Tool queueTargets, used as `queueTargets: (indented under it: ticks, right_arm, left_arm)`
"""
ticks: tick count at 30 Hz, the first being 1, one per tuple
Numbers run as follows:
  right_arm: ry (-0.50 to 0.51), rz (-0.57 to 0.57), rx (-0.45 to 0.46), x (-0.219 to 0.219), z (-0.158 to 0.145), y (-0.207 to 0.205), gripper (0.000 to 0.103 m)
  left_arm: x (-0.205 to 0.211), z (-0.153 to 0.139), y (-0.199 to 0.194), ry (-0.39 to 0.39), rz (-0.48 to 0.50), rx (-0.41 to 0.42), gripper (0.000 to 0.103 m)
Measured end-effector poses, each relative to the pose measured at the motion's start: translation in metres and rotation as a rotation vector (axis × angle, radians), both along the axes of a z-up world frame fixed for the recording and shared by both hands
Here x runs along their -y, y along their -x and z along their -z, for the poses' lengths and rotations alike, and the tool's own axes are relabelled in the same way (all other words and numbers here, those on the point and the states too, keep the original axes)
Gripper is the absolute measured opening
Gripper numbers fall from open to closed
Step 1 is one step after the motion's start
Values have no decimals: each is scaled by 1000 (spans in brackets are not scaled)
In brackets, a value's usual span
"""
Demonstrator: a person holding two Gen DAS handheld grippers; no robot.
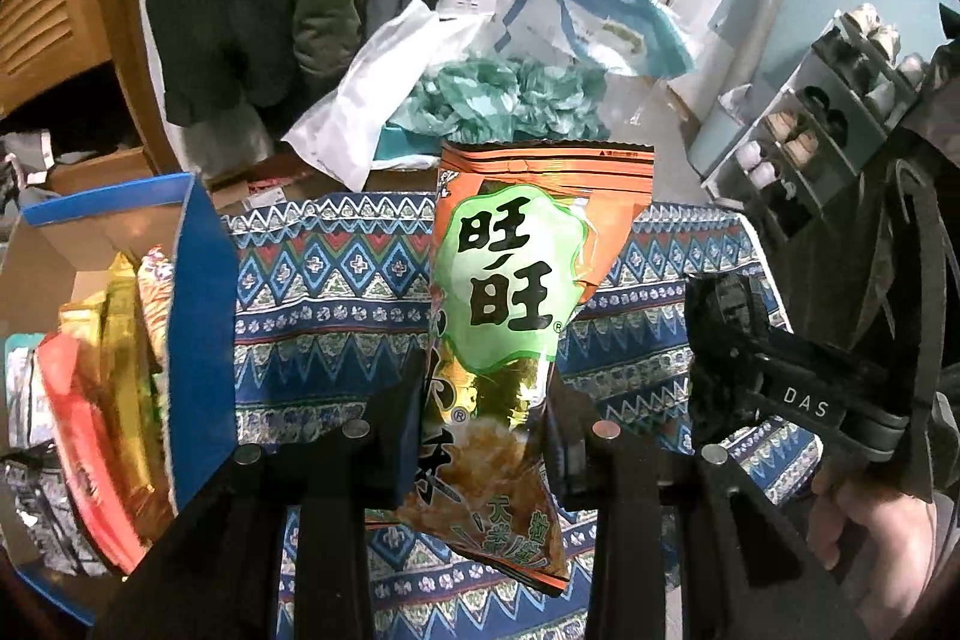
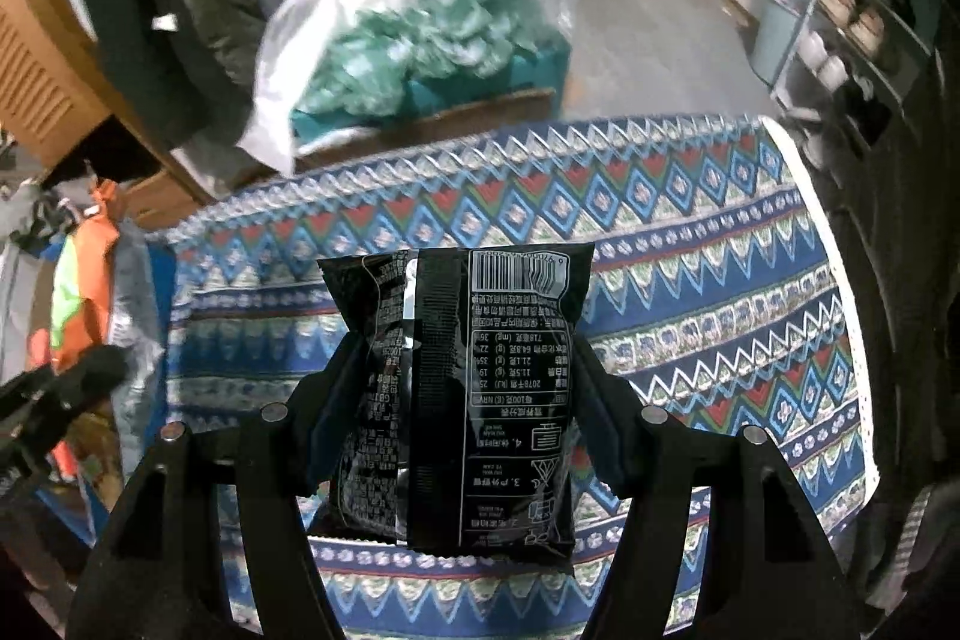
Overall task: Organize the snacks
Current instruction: 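Lift both held bags and carry them over the cardboard box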
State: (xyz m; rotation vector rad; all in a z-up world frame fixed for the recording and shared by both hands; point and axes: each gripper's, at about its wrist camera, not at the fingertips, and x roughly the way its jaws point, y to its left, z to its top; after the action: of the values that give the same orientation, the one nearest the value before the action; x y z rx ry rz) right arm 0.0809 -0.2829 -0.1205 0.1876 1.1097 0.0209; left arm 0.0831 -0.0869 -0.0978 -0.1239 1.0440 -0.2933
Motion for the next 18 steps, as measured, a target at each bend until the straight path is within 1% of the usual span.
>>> queueTargets:
  ticks: [7, 11, 15, 18]
  right_arm:
    - [-18, -72, 37, -29, -18, 3, 66]
    - [-30, -120, 55, -53, -29, 2, 66]
    - [-38, -165, 71, -76, -37, 2, 66]
    - [-42, -199, 78, -95, -42, 2, 66]
  left_arm:
    - [-24, -18, 15, 18, -33, 27, 34]
    - [-44, -29, 22, 2, -63, 58, 34]
    - [-66, -32, 29, 17, -99, 58, 34]
    - [-83, -35, 32, 10, -127, 60, 34]
